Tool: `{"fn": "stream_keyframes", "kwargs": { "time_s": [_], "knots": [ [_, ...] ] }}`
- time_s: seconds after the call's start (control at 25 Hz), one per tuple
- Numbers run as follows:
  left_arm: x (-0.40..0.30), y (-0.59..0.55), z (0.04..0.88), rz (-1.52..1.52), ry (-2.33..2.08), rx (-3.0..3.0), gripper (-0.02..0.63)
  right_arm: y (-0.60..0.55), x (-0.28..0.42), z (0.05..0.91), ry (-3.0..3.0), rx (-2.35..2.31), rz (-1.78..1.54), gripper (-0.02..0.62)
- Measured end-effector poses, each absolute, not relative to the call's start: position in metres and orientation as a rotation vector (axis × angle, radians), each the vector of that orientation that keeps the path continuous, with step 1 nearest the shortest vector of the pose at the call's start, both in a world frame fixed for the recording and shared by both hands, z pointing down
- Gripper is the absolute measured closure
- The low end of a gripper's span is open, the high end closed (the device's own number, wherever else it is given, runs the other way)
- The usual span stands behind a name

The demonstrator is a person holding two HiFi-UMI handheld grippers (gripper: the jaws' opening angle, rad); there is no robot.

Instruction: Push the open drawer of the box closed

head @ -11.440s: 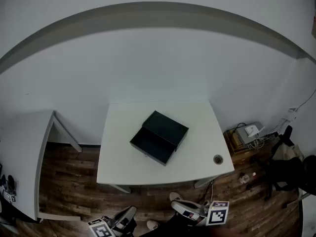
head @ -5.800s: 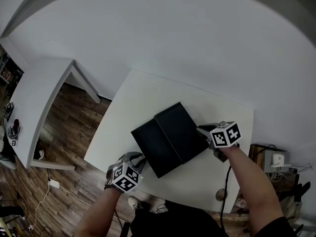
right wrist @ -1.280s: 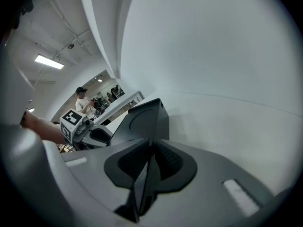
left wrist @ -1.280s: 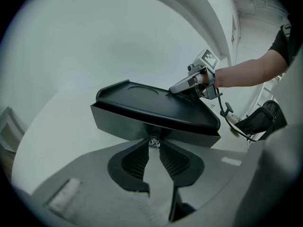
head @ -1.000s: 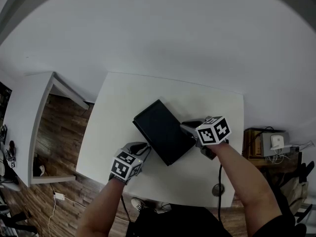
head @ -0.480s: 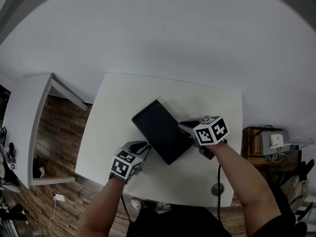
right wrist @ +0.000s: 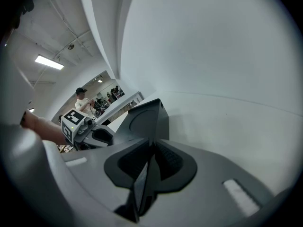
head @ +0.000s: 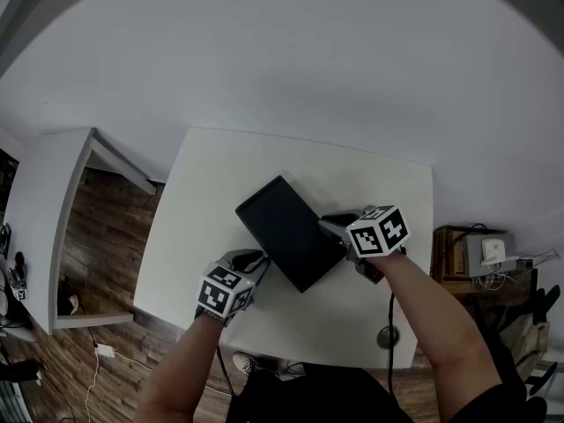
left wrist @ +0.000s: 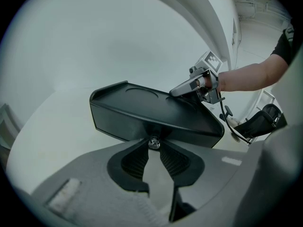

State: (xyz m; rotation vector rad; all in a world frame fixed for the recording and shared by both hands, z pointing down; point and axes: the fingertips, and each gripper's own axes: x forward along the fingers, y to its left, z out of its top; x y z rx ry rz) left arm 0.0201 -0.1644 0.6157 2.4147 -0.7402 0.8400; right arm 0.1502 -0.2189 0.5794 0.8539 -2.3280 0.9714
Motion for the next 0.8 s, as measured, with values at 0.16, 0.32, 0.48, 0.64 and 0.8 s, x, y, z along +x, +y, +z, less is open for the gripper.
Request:
{"fn": "stream_keyframes", "kwargs": {
  "time_s": [0.16, 0.32, 0.48, 0.64, 0.8],
  "knots": [
    [0.016, -0.162, 0.611, 0.784, -0.773, 2.421, 0.525, -0.219, 0.15, 0.579, -2.327, 0.856, 0.965, 0.548],
    [-0.003, -0.153, 0.599, 0.718, -0.81, 2.421, 0.526, -0.219, 0.151, 0.579, -2.332, 0.864, 0.976, 0.548],
    [-0.034, -0.128, 0.591, 0.647, -0.817, 2.365, 0.604, -0.22, 0.152, 0.58, -2.342, 0.874, 1.005, 0.548],
    [-0.063, -0.092, 0.588, 0.647, -0.789, 2.332, 0.604, -0.221, 0.155, 0.579, -2.352, 0.881, 1.034, 0.548],
    [-0.091, -0.056, 0.578, 0.569, -0.796, 2.279, 0.604, -0.219, 0.16, 0.571, -2.382, 0.927, 1.016, 0.54]
  ]
}}
